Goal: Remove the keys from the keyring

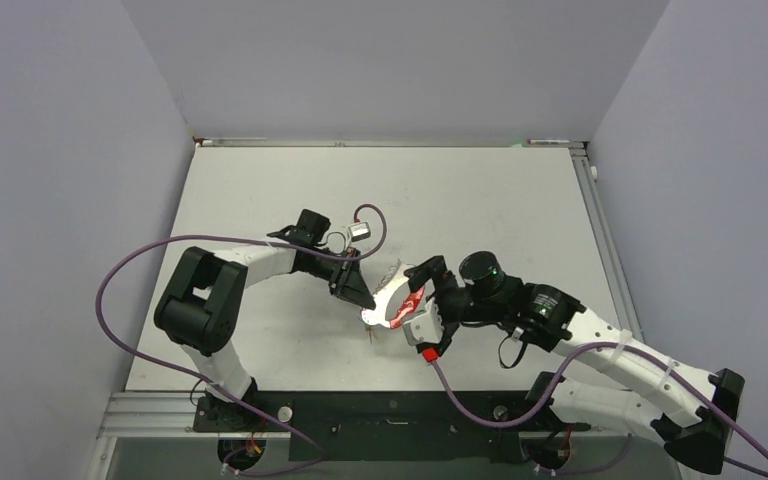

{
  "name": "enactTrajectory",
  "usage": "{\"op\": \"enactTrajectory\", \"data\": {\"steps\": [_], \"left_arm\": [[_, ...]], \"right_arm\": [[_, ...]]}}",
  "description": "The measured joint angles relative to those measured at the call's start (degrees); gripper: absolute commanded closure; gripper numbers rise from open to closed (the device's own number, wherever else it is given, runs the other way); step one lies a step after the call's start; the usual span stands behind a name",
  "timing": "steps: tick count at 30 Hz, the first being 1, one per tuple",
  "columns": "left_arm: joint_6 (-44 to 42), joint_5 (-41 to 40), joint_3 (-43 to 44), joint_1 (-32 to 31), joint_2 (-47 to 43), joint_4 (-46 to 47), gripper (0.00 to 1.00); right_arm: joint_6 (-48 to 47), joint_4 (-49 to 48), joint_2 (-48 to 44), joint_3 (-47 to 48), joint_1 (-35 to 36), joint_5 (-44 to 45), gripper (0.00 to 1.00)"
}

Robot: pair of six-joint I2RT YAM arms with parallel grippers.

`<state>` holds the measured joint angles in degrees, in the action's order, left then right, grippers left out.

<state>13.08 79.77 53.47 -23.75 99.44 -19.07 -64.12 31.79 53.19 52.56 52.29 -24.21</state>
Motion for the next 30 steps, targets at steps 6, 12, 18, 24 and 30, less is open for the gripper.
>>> {"op": "enactTrajectory", "data": {"steps": [6,12,18,24,30], "left_arm": [[-1.42,3.26,1.09,-0.66,0.02,-3.34,1.0],[-11.08,5.84,4.81,-1.62,0.81,-13.79,1.0],[-19.02,6.21,5.57,-2.21,2.75,-22.49,0.83],[-33.75,5.03,10.32,-2.29,4.55,-36.2,0.44],[-54.42,5.2,18.82,1.79,7.8,-54.97,0.1]], "right_arm": [[-8.63,-1.57,0.74,-7.28,5.11,4.0,0.16],[-13.66,-9.66,0.28,-14.64,9.73,9.75,0.35],[-14.93,-15.67,1.75,-16.06,10.8,13.4,0.77],[-12.83,-16.52,2.86,-14.29,10.86,15.43,0.95],[-5.75,-6.21,4.87,-5.81,11.87,14.88,0.95]]}}
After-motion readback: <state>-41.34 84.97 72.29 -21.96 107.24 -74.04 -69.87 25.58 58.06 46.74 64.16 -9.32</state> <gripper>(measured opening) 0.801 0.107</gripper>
